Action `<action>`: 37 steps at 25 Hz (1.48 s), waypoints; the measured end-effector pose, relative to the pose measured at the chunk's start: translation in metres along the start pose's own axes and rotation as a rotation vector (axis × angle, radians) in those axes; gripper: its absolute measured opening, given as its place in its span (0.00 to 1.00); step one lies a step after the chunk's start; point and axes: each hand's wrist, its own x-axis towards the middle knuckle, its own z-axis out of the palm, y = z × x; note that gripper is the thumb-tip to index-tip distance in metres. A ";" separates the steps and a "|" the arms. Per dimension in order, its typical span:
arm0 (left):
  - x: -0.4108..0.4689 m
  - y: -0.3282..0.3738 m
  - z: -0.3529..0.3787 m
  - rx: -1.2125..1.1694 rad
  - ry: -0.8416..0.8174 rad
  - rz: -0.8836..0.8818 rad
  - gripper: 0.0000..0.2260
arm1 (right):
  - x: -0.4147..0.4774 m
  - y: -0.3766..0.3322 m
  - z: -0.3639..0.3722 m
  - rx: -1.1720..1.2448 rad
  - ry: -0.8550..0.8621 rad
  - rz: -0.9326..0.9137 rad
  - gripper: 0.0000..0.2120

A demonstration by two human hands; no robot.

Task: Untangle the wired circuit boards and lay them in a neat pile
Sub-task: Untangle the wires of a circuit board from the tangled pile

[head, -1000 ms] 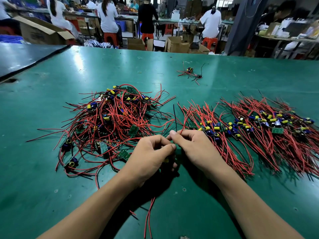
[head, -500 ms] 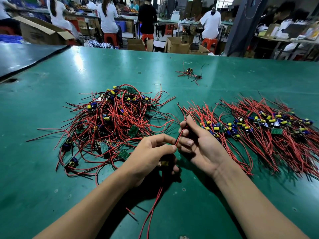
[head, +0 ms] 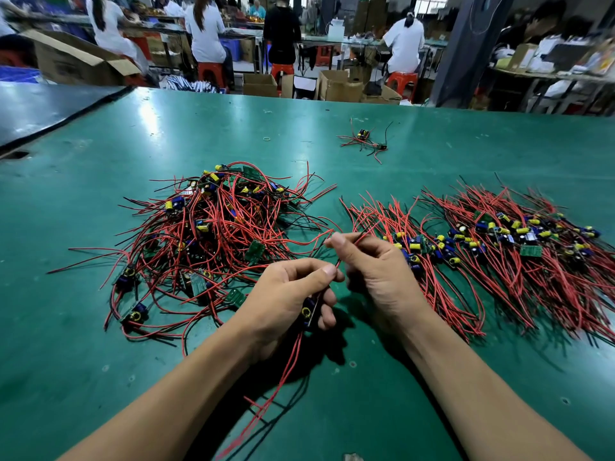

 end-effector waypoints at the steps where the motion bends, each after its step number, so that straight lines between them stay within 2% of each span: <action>1: 0.000 0.000 0.001 -0.007 -0.010 -0.003 0.06 | 0.003 -0.002 -0.004 -0.062 0.103 -0.093 0.20; 4: 0.001 0.001 0.004 0.014 -0.004 0.012 0.07 | 0.007 -0.005 -0.013 -0.255 0.214 -0.280 0.18; 9: 0.001 0.001 0.005 0.129 0.031 0.069 0.07 | 0.012 -0.005 -0.017 -0.498 0.386 -0.425 0.07; 12: 0.002 -0.002 0.003 0.234 0.049 0.101 0.08 | 0.013 -0.003 -0.019 -0.596 0.425 -0.442 0.13; 13: 0.002 -0.004 0.003 0.255 0.059 0.098 0.08 | 0.014 -0.002 -0.019 -0.531 0.391 -0.384 0.16; 16: 0.003 -0.007 0.000 0.289 0.097 0.092 0.08 | 0.011 -0.007 -0.013 -0.048 0.157 -0.060 0.20; 19: 0.005 -0.010 -0.003 0.288 0.131 0.117 0.08 | 0.004 -0.004 -0.011 0.010 -0.135 0.207 0.19; 21: 0.006 -0.010 -0.005 0.299 0.123 0.145 0.09 | -0.002 -0.002 -0.007 -0.062 -0.230 0.275 0.18; 26: 0.006 -0.010 -0.007 0.367 0.121 0.162 0.09 | -0.004 -0.007 -0.004 -0.201 -0.059 0.136 0.16; 30: 0.004 -0.009 -0.007 0.420 0.080 0.145 0.08 | 0.003 -0.009 -0.016 -0.447 0.170 -0.058 0.15; 33: 0.003 -0.008 -0.005 0.452 0.066 0.142 0.07 | 0.007 -0.009 -0.020 -0.555 0.243 -0.115 0.14; 34: 0.003 -0.008 -0.005 0.459 0.064 0.139 0.07 | 0.007 -0.009 -0.019 -0.528 0.257 -0.112 0.15; 37: 0.002 -0.007 -0.004 0.453 0.044 0.127 0.07 | 0.010 -0.015 -0.015 -0.171 0.278 0.004 0.21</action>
